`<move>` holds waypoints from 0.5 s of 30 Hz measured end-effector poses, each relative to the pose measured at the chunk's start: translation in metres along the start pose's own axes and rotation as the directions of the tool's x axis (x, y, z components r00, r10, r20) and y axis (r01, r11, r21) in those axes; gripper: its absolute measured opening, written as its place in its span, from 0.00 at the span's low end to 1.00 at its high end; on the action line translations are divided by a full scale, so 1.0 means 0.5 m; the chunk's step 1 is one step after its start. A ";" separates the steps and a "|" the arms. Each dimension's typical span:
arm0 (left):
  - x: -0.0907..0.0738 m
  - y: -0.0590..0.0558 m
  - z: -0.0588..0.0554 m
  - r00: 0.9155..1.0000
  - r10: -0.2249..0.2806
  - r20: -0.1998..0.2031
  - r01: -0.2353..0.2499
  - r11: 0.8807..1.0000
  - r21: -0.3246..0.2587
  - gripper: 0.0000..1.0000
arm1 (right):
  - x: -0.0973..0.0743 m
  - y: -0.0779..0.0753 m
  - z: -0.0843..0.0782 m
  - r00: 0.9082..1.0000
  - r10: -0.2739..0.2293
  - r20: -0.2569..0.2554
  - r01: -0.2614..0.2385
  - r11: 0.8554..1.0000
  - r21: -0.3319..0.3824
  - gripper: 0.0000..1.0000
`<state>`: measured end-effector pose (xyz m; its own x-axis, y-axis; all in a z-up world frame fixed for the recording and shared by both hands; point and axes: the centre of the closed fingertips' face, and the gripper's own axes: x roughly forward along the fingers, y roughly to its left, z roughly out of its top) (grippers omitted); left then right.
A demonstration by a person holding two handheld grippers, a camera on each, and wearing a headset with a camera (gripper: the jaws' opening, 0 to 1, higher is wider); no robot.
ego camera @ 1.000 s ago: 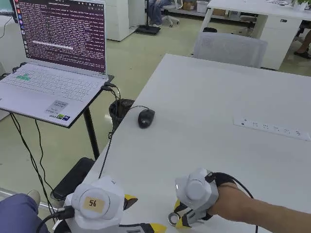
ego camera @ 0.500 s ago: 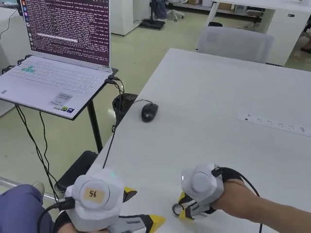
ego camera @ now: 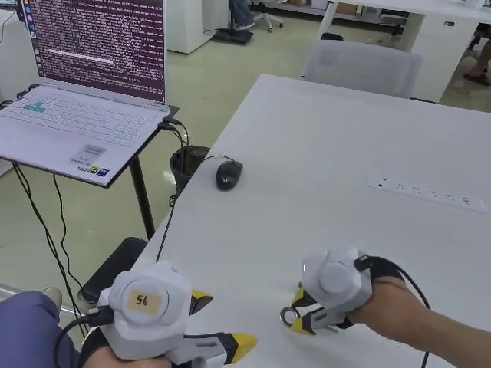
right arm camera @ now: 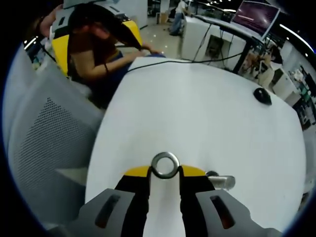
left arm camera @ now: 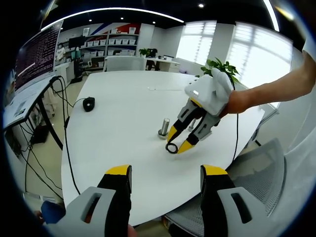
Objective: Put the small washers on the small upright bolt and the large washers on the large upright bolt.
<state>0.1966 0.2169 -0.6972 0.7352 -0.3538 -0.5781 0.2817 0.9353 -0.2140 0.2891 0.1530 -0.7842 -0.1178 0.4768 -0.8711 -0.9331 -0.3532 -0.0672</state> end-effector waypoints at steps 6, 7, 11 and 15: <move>0.008 -0.008 0.007 1.000 -0.013 0.004 0.013 1.000 0.007 0.56 | -0.059 -0.039 0.007 0.997 -0.073 0.022 0.073 0.997 0.016 0.23; 0.009 -0.009 0.008 1.000 -0.015 0.005 0.015 1.000 0.008 0.56 | -0.065 -0.046 0.007 0.996 -0.080 0.026 0.080 0.997 0.020 0.23; 0.013 -0.013 0.009 1.000 -0.021 0.005 0.021 1.000 0.009 0.56 | -0.086 -0.073 0.010 0.992 -0.125 0.030 0.124 0.992 0.028 0.23; 0.014 -0.015 0.010 1.000 -0.022 0.006 0.022 1.000 0.010 0.56 | -0.094 -0.107 0.010 0.986 -0.164 0.040 0.160 0.984 0.072 0.23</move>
<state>0.2026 0.2074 -0.6955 0.7324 -0.3748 -0.5684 0.3042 0.9270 -0.2192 0.3430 0.1534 -0.7372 0.0231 0.5598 -0.8283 -0.9618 -0.2135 -0.1711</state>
